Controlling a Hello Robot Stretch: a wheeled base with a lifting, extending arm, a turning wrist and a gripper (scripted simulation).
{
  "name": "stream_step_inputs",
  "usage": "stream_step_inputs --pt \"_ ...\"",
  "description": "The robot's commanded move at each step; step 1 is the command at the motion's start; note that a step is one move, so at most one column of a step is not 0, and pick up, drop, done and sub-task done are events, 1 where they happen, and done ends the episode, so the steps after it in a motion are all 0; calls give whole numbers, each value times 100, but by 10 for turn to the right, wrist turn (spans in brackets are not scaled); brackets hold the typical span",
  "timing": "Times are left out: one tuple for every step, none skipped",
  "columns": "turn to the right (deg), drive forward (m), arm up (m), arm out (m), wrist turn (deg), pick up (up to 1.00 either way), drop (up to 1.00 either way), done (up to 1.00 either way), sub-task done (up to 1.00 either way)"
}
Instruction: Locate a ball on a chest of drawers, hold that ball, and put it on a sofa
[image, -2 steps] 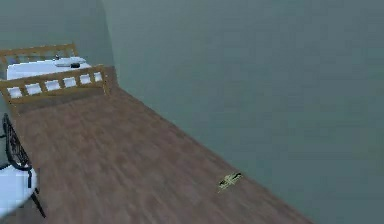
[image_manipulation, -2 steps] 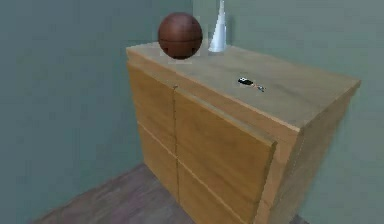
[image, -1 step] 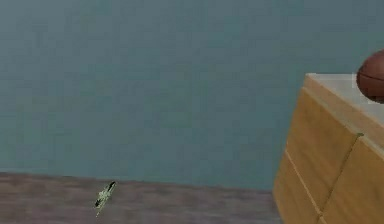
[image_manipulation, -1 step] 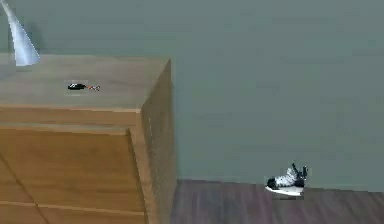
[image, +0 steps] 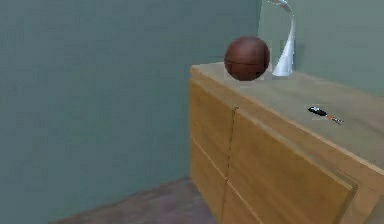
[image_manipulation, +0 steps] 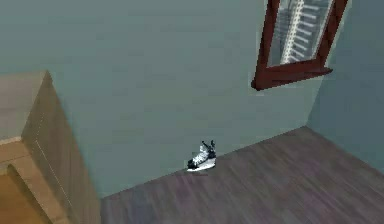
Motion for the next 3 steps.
stream_step_inputs --pt "0 40 0 0 0 0 0 0 0" --pt "-450 0 0 0 0 0 0 0 0" --pt "-210 0 0 0 0 0 0 0 0"
